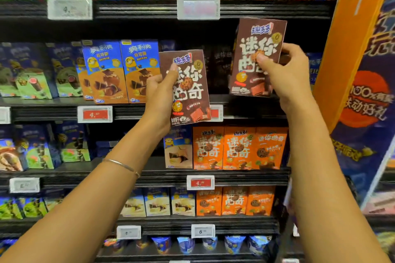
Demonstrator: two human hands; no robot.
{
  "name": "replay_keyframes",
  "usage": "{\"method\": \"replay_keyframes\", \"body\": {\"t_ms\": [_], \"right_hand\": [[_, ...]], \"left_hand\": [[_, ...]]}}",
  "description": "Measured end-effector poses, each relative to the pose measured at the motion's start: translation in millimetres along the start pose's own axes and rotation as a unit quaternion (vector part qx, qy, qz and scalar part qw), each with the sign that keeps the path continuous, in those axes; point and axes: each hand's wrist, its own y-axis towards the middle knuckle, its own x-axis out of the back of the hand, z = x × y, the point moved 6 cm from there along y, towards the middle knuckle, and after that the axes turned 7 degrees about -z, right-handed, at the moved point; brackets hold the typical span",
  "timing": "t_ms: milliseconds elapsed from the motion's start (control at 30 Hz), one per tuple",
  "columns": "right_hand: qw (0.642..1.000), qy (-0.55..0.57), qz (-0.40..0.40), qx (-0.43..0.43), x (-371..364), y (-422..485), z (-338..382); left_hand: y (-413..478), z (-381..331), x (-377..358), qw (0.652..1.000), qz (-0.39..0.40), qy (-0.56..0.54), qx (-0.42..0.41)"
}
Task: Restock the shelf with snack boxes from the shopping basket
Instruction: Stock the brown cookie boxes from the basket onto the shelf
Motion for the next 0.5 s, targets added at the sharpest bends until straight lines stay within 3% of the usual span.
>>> {"method": "replay_keyframes", "body": {"t_ms": [133,300,500], "right_hand": [[0.993,-0.088,-0.077,0.021,2,32,-28],[0.971,-0.228,-0.076,-0.009,-11,67,-62],[0.952,-0.287,-0.087,-0.062,-18,82,-87]], "left_hand": [[6,-8,-9,1.0,-0.002,0.006,-0.024],[13,-9,-15,0.999,-0.005,0.024,-0.042],[22,-8,-18,0.998,-0.009,0.038,-0.059]]}}
